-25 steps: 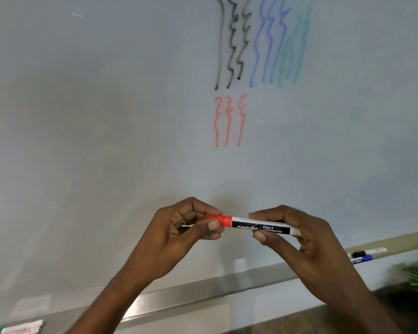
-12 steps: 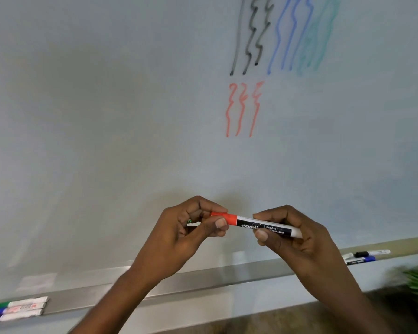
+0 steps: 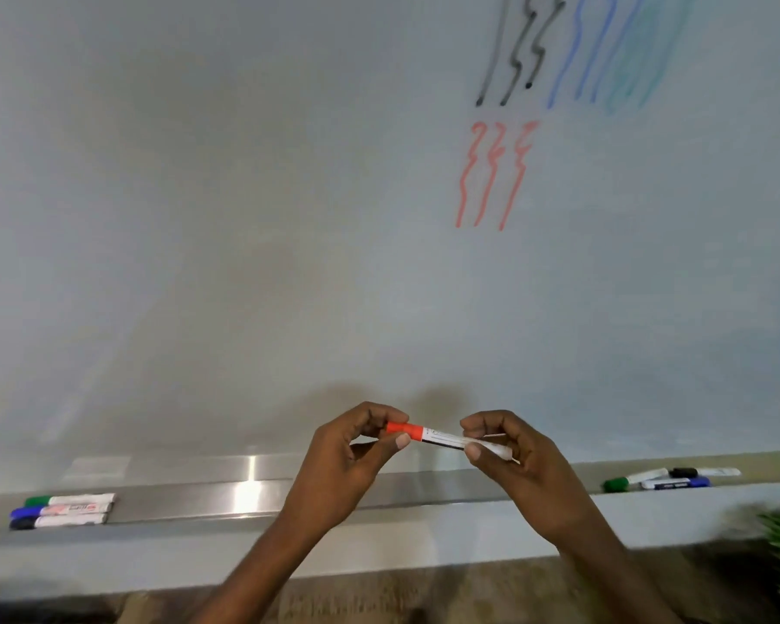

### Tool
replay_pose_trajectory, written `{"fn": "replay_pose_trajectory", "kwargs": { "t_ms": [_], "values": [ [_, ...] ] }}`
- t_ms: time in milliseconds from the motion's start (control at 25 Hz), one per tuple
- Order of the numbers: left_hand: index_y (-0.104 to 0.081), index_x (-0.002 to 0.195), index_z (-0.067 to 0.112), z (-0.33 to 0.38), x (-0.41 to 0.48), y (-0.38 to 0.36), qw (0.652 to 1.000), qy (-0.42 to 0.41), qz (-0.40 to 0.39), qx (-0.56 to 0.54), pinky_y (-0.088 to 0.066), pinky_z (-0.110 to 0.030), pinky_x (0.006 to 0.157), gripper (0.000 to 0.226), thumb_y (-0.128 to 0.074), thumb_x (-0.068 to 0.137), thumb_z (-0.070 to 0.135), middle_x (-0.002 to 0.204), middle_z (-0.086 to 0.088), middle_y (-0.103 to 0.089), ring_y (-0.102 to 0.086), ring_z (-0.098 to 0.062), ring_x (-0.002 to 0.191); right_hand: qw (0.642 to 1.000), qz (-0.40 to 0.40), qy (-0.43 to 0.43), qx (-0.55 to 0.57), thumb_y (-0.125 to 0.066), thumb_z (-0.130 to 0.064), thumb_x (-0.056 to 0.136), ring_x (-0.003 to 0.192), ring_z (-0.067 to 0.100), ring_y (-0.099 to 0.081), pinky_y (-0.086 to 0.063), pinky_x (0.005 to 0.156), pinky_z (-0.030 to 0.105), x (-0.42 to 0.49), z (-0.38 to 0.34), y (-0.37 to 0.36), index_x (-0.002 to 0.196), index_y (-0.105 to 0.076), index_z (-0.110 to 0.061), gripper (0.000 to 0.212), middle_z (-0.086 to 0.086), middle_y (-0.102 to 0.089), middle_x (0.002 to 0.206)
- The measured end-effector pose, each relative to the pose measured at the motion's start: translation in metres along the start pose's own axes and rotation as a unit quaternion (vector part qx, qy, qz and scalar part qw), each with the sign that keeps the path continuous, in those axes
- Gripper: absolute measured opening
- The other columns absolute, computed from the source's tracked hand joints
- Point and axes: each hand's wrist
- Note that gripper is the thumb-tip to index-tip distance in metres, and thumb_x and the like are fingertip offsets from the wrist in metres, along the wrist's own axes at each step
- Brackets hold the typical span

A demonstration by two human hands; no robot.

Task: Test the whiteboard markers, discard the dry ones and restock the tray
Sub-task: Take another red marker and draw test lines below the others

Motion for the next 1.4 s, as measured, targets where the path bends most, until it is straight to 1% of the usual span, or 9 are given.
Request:
{"fn": "replay_pose_trajectory", "kwargs": {
  "t_ms": [200,320,400,600,760,960,1080,1160,1400],
  "values": [
    [-0.076,0.101,0.024,-0.070,-0.019,-0.007,0.997,0.054,0.039,0.035,-0.058,-0.021,0.080,0.011,-0.075,0.091,0.020,0.095,0.011,-0.076,-0.070,-0.006,0.093,0.980,0.021,-0.137,0.142,-0.069,0.001,0.092,0.102,0.025,-0.071,-0.056,0.091,0.032,0.009,0.070,-0.024,0.100,-0.075,-0.013,0.018,0.007,-0.075,0.106],
    [-0.079,0.103,0.023,-0.107,-0.042,-0.012,0.991,0.097,0.070,0.062,-0.054,-0.015,0.080,0.014,-0.078,0.089,0.021,0.094,0.011,-0.078,-0.071,-0.001,0.090,0.957,0.035,-0.219,0.188,-0.072,0.002,0.089,0.105,0.028,-0.070,-0.055,0.097,0.039,0.009,0.107,-0.042,0.098,-0.076,-0.012,0.017,0.016,-0.074,0.107],
    [-0.081,0.104,0.023,-0.123,-0.059,-0.015,0.986,0.127,0.088,0.070,-0.052,-0.012,0.080,0.018,-0.080,0.086,0.021,0.093,0.013,-0.078,-0.071,0.002,0.088,0.951,0.051,-0.244,0.185,-0.074,-0.001,0.088,0.108,0.032,-0.069,-0.054,0.102,0.044,0.005,0.125,-0.056,0.099,-0.074,-0.012,0.015,0.015,-0.073,0.107],
    [-0.082,0.103,0.023,-0.141,-0.096,-0.022,0.976,0.136,0.113,0.124,-0.053,-0.014,0.079,0.019,-0.082,0.084,0.023,0.096,0.010,-0.077,-0.069,-0.002,0.089,0.934,0.114,-0.273,0.200,-0.076,-0.001,0.086,0.106,0.036,-0.069,-0.057,0.096,0.042,-0.013,0.145,-0.084,0.101,-0.068,-0.010,0.019,0.018,-0.070,0.109],
    [-0.081,0.105,0.022,-0.149,-0.119,-0.010,0.967,0.150,0.145,0.145,-0.053,-0.013,0.076,0.021,-0.082,0.084,0.027,0.096,0.011,-0.075,-0.066,0.001,0.089,0.941,0.080,-0.275,0.178,-0.075,-0.002,0.087,0.102,0.033,-0.071,-0.058,0.095,0.044,-0.023,0.147,-0.107,0.099,-0.070,-0.010,0.015,0.016,-0.072,0.105],
    [-0.081,0.100,0.018,-0.154,-0.127,0.033,0.954,0.163,0.201,0.152,-0.050,-0.008,0.074,0.018,-0.084,0.082,0.018,0.092,0.017,-0.070,-0.066,0.004,0.086,0.959,0.014,-0.250,0.135,-0.072,-0.010,0.092,0.101,0.021,-0.069,-0.058,0.089,0.031,-0.016,0.131,-0.149,0.107,-0.070,-0.012,0.016,0.006,-0.071,0.106],
    [-0.082,0.098,0.021,-0.164,-0.128,0.072,0.950,0.167,0.205,0.164,-0.053,-0.013,0.074,0.018,-0.085,0.080,0.018,0.090,0.013,-0.072,-0.068,-0.002,0.085,0.972,-0.001,-0.216,0.087,-0.072,-0.014,0.093,0.100,0.019,-0.068,-0.058,0.092,0.035,-0.001,0.119,-0.187,0.105,-0.072,-0.018,0.013,-0.001,-0.072,0.105],
    [-0.081,0.098,0.024,-0.175,-0.129,0.106,0.949,0.164,0.197,0.184,-0.054,-0.015,0.075,0.017,-0.084,0.082,0.020,0.091,0.013,-0.073,-0.067,-0.005,0.085,0.979,-0.012,-0.196,0.055,-0.071,-0.014,0.093,0.098,0.018,-0.068,-0.056,0.087,0.031,0.011,0.110,-0.218,0.105,-0.073,-0.018,0.013,-0.001,-0.073,0.104],
    [-0.078,0.104,0.016,-0.210,-0.122,0.225,0.937,0.191,0.160,0.243,-0.049,-0.007,0.076,0.019,-0.078,0.087,0.025,0.098,0.002,-0.074,-0.066,-0.004,0.086,0.981,-0.080,-0.176,0.007,-0.066,-0.017,0.097,0.101,0.019,-0.067,-0.054,0.087,0.026,0.037,0.082,-0.324,0.109,-0.071,-0.017,0.013,0.002,-0.072,0.107]
  ]
}}
Point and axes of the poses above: each hand's wrist, its own x-axis towards the middle knuckle, its own y-axis out of the back of the hand, z = x × y
